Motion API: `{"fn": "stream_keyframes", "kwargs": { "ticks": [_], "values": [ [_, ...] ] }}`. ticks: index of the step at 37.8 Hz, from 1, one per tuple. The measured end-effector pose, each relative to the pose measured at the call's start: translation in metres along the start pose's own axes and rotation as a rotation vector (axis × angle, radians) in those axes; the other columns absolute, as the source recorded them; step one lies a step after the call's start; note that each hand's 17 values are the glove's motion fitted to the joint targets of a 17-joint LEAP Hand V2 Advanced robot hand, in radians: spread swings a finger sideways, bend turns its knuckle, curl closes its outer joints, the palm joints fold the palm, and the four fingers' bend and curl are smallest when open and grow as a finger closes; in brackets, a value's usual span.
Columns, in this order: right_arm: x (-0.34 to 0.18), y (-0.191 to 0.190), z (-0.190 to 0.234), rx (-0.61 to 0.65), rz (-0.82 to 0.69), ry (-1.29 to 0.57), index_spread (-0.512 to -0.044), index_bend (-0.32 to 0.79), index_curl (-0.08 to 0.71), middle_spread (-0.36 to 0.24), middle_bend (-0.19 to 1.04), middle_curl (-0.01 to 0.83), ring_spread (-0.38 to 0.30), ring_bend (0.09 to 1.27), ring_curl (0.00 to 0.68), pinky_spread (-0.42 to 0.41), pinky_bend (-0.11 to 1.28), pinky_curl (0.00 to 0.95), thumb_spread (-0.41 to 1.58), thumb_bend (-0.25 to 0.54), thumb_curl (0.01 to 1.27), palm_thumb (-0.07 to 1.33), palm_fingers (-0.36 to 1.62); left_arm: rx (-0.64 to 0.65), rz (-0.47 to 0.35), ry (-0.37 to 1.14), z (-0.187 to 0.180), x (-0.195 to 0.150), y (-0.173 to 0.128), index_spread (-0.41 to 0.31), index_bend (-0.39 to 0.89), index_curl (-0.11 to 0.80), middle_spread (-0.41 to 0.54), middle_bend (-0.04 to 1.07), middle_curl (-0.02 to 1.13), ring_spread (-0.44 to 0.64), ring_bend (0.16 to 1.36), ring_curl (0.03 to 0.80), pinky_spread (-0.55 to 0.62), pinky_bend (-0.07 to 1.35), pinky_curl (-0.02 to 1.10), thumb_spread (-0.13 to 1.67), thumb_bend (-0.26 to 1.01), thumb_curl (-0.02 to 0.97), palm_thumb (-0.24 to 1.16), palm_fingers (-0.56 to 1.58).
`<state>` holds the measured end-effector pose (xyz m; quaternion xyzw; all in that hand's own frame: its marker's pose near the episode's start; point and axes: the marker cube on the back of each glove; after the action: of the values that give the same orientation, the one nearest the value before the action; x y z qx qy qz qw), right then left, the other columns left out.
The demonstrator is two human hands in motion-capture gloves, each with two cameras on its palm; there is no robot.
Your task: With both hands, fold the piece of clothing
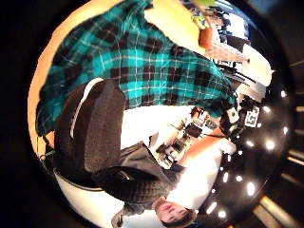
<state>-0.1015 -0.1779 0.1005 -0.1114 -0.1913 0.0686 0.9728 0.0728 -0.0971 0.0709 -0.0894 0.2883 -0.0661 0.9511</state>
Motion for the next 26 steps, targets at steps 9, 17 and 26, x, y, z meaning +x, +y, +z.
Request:
{"fn": "stream_keyframes", "kwargs": {
  "ticks": [9,17,26],
  "values": [
    [-0.188,0.049,0.068,0.001,-0.362,-0.06,-0.217,0.14,0.35,-0.156,0.41,0.522,-0.235,0.67,0.455,-0.312,0.58,0.387,0.35,-0.029,0.65,1.01,1.27,0.234,-0.168,-0.349,-0.076,-0.066,-0.002,0.055,0.0,0.216,0.324,0.19,0.26,0.33,0.81,0.358,0.31,0.67,0.38,1.34,-0.01,0.225,0.25,0.06],
    [-0.267,0.085,0.175,-0.316,-0.439,-0.287,-0.225,-0.01,0.279,-0.147,0.39,0.515,-0.239,0.71,0.467,-0.324,0.68,0.415,0.43,-0.036,0.66,0.97,1.13,0.352,-0.293,-0.45,-0.108,-0.112,0.05,0.057,0.0,0.121,0.349,0.23,0.29,0.34,0.88,0.36,0.33,0.74,0.39,1.35,0.0,0.221,0.25,-0.02],
    [-0.246,0.073,0.119,0.011,-0.47,-0.364,-0.225,-0.01,0.182,-0.103,0.31,0.488,-0.192,0.71,0.459,-0.279,0.75,0.427,0.78,-0.017,0.61,0.93,1.05,0.299,-0.299,-0.428,-0.097,-0.13,0.051,0.055,0.04,0.083,0.355,0.24,0.3,0.33,0.91,0.356,0.32,0.77,0.38,1.35,-0.01,0.224,0.26,-0.03]
  ]
}}
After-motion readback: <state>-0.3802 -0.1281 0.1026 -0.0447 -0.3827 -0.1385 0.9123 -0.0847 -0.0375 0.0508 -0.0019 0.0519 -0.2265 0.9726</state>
